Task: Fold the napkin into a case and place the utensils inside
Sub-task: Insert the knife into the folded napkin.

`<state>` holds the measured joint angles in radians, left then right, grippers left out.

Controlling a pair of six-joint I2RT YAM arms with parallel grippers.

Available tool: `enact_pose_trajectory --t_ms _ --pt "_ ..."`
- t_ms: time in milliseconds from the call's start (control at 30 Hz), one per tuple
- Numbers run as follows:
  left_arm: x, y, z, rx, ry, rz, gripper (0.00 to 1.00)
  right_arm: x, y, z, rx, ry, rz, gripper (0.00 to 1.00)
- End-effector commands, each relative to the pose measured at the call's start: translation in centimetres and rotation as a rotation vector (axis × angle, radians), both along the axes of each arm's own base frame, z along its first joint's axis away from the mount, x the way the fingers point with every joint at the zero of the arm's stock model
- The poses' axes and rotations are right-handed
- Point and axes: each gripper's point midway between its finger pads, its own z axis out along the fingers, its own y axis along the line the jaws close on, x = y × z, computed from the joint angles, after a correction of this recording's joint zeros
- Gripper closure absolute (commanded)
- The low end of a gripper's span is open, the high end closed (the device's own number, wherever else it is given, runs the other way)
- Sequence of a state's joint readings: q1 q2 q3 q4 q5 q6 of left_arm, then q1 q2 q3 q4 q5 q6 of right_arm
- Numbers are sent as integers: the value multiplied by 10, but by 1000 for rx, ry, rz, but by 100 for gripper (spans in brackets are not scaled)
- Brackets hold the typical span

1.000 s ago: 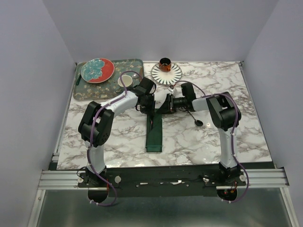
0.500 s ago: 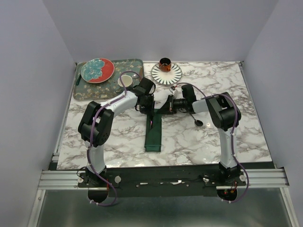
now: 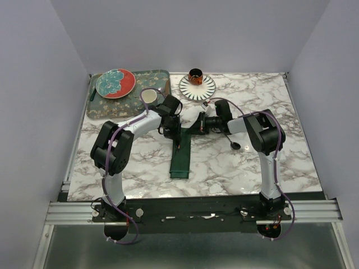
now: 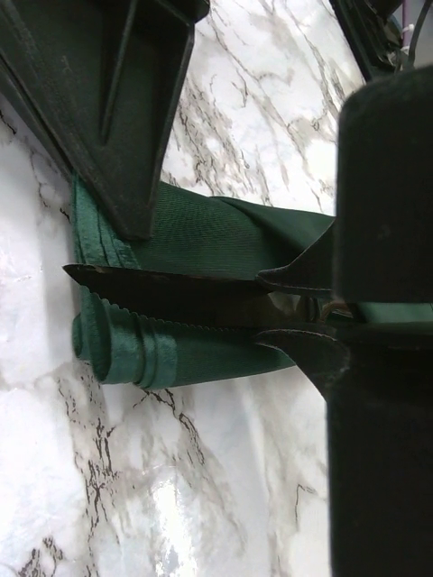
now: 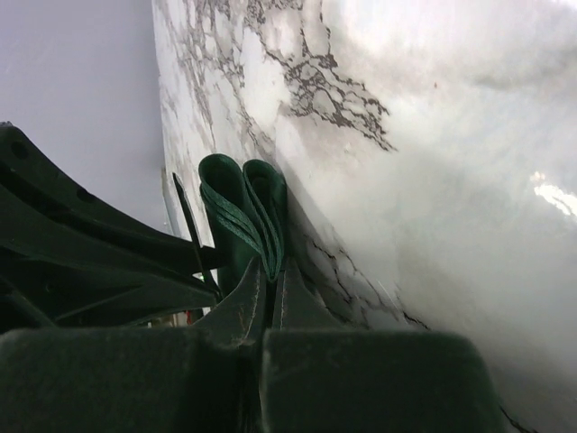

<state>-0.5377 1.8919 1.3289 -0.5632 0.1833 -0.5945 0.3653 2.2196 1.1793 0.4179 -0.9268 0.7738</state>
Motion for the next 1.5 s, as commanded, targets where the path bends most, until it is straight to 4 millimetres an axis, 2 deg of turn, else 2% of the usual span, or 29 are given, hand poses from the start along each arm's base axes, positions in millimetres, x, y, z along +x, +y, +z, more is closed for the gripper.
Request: enact_pose_trajectory --t_ms 0,933,1000,1033,1067,1133,1200,1233,1333,1467 --pt "-8 1 13 -24 1 -1 100 24 0 13 -1 -90 -43 99" --pt "-17 8 2 10 56 20 100 33 1 20 -13 -169 -37 99" --pt "-17 9 1 18 61 26 100 34 1 21 -13 -175 -32 96" --pt "-17 10 0 24 61 28 96 34 1 22 -15 -179 -28 94" --pt "-16 11 0 28 62 31 88 34 1 22 -16 -182 -26 92" --pt "-15 11 1 30 57 33 82 32 2 22 -16 -183 -15 84" --pt "-12 10 5 25 44 34 77 32 2 23 -13 -186 -7 81" --pt "-11 10 5 28 41 36 75 31 2 23 -13 -185 -3 77" --pt "-6 9 11 25 17 40 66 30 2 22 -18 -189 7 71" --pt "3 7 19 17 -19 37 62 30 1 22 -24 -188 15 56"
